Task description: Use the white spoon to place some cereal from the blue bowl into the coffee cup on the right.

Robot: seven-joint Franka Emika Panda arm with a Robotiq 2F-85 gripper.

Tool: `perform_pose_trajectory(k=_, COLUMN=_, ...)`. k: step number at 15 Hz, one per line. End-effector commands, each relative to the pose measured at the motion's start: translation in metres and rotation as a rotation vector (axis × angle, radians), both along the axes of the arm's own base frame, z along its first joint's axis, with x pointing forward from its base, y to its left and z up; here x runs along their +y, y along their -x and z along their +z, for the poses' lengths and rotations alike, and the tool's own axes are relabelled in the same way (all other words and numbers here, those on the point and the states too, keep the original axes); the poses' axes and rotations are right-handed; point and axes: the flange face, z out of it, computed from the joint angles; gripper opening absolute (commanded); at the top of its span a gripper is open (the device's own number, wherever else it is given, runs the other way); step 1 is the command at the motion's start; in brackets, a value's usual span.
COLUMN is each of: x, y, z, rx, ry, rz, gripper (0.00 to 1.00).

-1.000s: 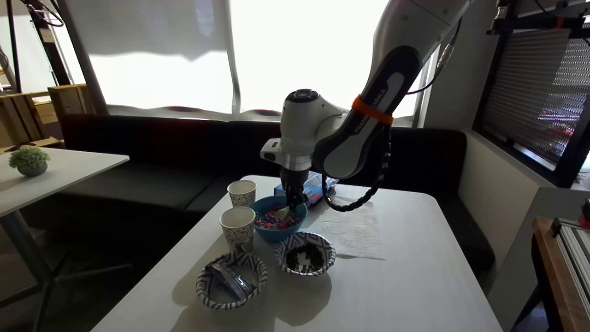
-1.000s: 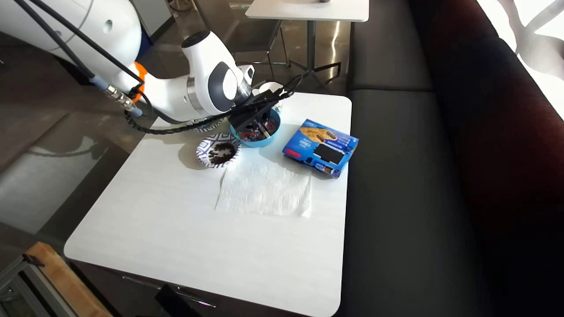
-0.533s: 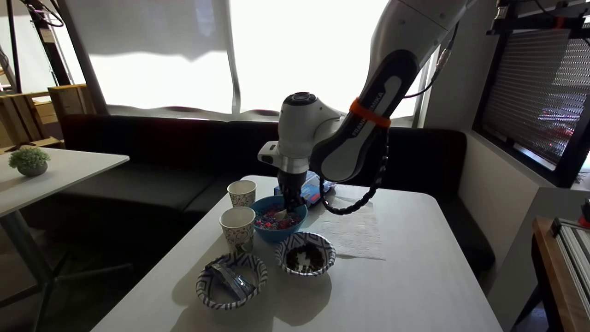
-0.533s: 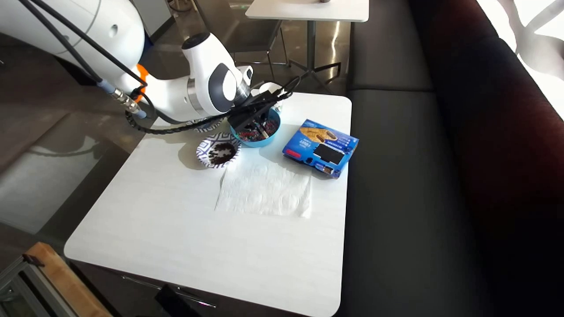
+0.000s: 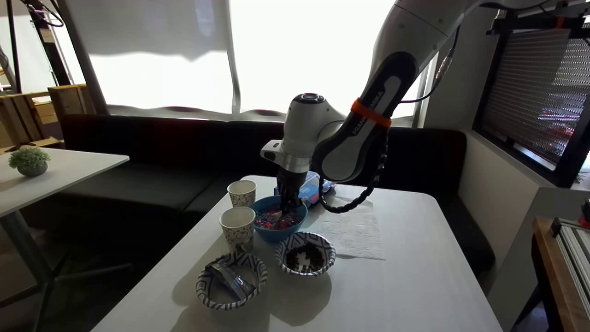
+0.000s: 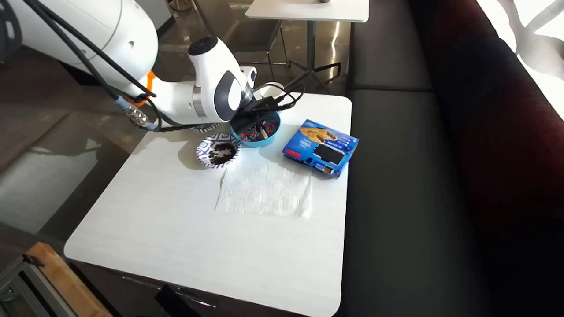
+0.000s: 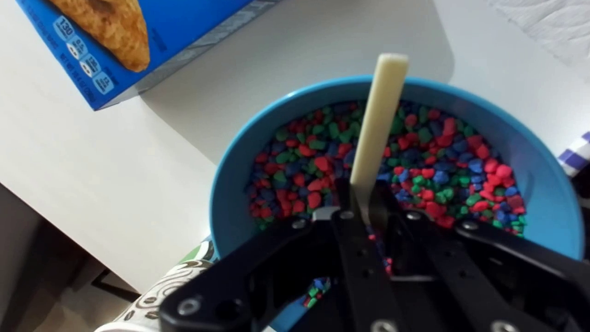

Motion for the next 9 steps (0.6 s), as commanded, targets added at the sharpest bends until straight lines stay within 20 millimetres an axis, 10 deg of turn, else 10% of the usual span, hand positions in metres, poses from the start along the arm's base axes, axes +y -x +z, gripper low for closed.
perform_pose_trajectory(k=1, x=-0.01, y=0.004, z=-0.006, rx=-0.016, ry=-0.072, rz=0.004, gripper=0.03)
perform_pose_trajectory(k=9, x=-0.03, y=0.018, z=0.013, rx=-0.034, ry=-0.19, rz=0.077, gripper=0.03)
